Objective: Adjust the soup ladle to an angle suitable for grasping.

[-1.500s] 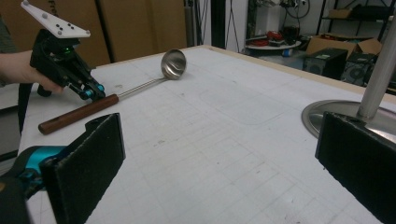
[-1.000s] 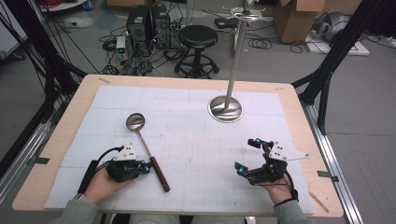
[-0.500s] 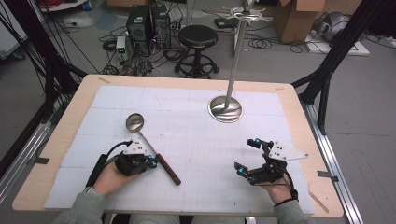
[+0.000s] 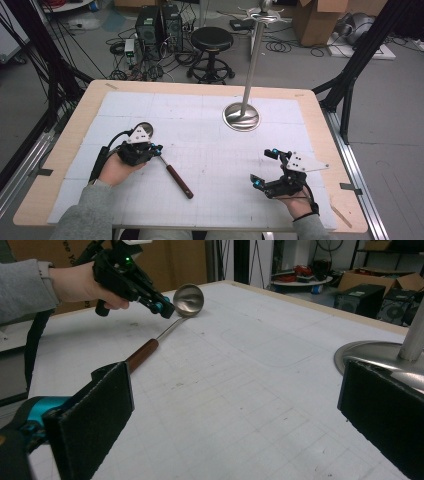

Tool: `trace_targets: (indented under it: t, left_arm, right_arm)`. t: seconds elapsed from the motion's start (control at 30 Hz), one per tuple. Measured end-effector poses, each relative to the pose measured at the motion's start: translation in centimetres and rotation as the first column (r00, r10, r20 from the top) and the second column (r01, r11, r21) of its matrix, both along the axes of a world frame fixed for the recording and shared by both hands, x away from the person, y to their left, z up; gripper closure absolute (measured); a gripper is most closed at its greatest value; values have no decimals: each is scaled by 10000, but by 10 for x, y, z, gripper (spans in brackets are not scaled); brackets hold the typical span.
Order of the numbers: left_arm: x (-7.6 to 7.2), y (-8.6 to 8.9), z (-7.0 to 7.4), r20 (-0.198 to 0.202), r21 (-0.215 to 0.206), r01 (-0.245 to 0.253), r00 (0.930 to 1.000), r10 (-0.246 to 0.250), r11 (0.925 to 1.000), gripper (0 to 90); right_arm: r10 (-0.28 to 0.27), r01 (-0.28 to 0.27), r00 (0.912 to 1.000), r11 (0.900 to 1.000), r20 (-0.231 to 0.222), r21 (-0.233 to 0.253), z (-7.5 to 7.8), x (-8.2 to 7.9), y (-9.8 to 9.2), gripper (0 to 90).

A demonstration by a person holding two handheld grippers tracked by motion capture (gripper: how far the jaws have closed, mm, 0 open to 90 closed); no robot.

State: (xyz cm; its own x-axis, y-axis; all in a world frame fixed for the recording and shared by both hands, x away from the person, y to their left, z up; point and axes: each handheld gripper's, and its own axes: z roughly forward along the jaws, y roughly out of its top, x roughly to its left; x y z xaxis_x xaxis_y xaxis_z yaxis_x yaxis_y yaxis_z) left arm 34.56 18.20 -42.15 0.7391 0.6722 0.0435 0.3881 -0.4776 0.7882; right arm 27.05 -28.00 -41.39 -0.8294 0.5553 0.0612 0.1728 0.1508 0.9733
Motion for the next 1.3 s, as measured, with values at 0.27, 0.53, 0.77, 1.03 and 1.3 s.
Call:
trace_targets:
  t: [0.27, 0.53, 0.77, 1.03, 1.3]
  left_arm:
    - [17, -7, -17, -106, 377, -590, 9982, 594, 9975, 896]
    - [24, -2, -24, -124, 477, -724, 9973, 731, 9962, 891]
    - [29, 4, -26, 229, 582, -905, 9957, 893, 9942, 881]
    - [31, 11, -27, 136, 318, -1050, 9944, 1046, 9940, 896]
    - [22, 18, -25, -78, 506, -1219, 9924, 1225, 9912, 898]
  right_arm:
    - [20, -20, 10000, 10000, 2, 25, 0, 0, 0, 2]
    - [62, -62, 10000, 10000, 3, 41, 0, 0, 0, 2]
    - [-44, 44, 10000, 9998, 42, 170, 1, 0, -3, 2]
    - [-137, 134, 9999, 9995, 105, 300, 2, 1, -5, 2]
    - [-100, 100, 9999, 9997, 28, 211, 1, 0, -4, 2]
